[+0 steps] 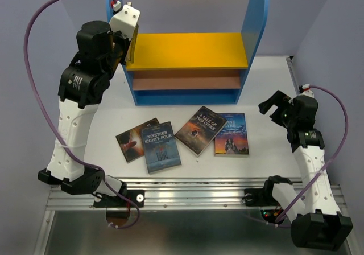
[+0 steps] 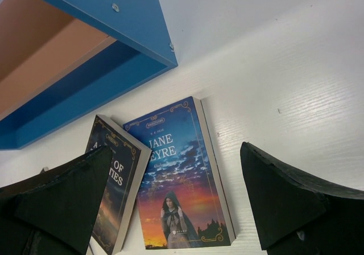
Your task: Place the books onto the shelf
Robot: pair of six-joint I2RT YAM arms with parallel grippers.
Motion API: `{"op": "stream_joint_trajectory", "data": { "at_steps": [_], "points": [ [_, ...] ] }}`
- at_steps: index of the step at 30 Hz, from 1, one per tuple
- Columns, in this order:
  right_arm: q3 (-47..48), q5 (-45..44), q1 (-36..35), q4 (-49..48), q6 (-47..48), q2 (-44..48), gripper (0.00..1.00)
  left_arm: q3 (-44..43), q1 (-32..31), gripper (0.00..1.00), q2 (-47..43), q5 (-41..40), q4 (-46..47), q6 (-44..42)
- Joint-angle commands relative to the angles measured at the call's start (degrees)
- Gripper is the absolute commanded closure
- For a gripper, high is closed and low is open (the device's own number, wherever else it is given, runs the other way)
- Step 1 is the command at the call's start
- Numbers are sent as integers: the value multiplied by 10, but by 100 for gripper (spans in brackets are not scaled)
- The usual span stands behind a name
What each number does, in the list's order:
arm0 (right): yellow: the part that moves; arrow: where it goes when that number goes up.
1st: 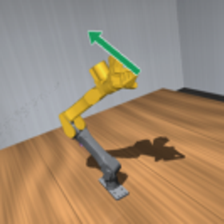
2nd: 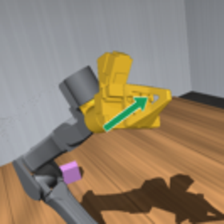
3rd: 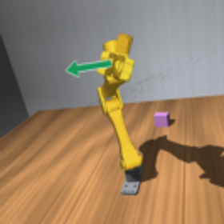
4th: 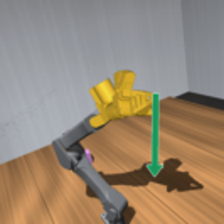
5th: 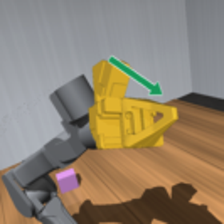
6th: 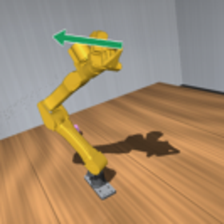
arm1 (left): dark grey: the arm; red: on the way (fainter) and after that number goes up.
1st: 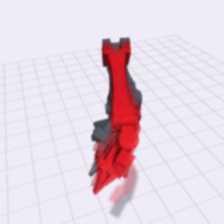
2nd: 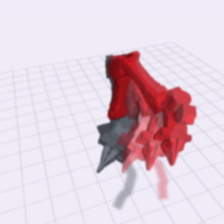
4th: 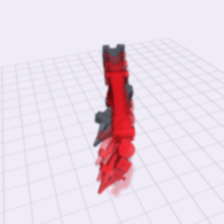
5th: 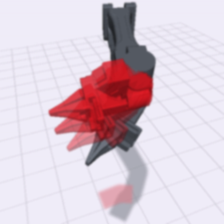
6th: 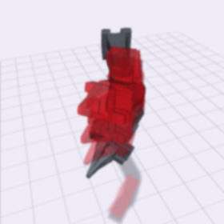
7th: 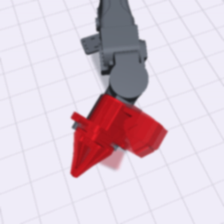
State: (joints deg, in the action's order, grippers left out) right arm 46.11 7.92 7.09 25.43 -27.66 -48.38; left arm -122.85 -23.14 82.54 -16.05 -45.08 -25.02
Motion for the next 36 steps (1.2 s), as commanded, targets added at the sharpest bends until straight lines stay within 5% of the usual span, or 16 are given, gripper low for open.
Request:
{"op": "stream_joint_trajectory", "data": {
  "at_steps": [1,16,18,23,36],
  "points": [
    [-1,5,-1,-22,3,1,0,15,3,100,-47,-12,54,0],
    [-4,-8,-1,-20,4,1,0,-13,27,100,35,-60,46,8],
    [-4,-10,-1,-19,3,0,0,-10,30,95,39,-61,52,12],
    [-3,-12,-1,-20,4,-3,0,-10,38,54,47,-75,76,22],
    [-4,-18,-1,-20,6,-8,0,2,42,44,77,-115,120,40]
  ]
}}
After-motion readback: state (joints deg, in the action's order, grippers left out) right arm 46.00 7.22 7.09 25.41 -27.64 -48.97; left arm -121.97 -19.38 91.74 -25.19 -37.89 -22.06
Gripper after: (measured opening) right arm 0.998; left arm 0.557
